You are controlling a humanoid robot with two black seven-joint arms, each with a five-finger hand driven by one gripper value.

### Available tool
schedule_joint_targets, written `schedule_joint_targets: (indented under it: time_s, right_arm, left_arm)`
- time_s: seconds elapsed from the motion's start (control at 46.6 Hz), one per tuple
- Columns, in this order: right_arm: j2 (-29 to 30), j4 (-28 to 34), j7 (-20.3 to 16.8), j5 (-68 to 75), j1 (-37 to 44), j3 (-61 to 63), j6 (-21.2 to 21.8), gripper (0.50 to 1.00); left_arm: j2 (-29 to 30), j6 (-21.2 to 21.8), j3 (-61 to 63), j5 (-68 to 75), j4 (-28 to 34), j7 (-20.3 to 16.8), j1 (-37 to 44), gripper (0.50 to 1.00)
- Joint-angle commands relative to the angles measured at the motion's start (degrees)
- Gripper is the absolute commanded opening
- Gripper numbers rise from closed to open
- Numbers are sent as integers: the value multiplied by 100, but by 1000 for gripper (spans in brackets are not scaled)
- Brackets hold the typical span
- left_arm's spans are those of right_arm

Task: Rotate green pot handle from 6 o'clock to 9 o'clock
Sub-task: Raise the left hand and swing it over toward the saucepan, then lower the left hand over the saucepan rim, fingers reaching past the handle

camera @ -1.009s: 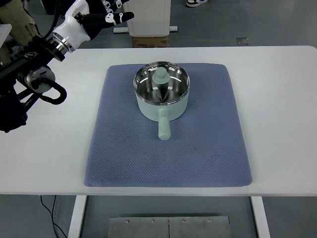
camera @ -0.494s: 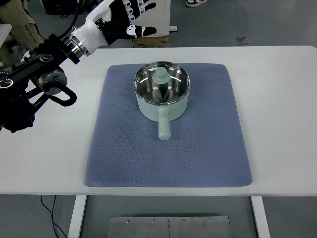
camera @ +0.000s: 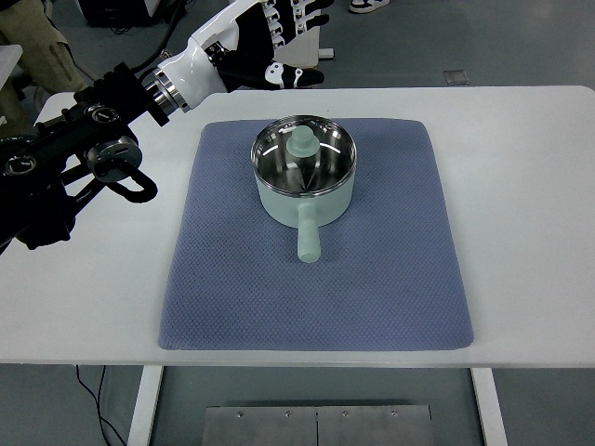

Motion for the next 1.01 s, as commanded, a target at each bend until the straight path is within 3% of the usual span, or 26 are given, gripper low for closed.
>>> schedule_joint_targets:
  time_s: [0.0, 0.987]
  right_arm:
    - [0, 0, 0, 0, 0, 4, 0, 1000]
    - [0, 0, 0, 0, 0, 4, 0, 1000]
  left_arm:
    - [0, -29, 9, 54, -94, 11, 1, 1000]
    - [-211, -512, 79, 1134, -560, 28, -114, 1000]
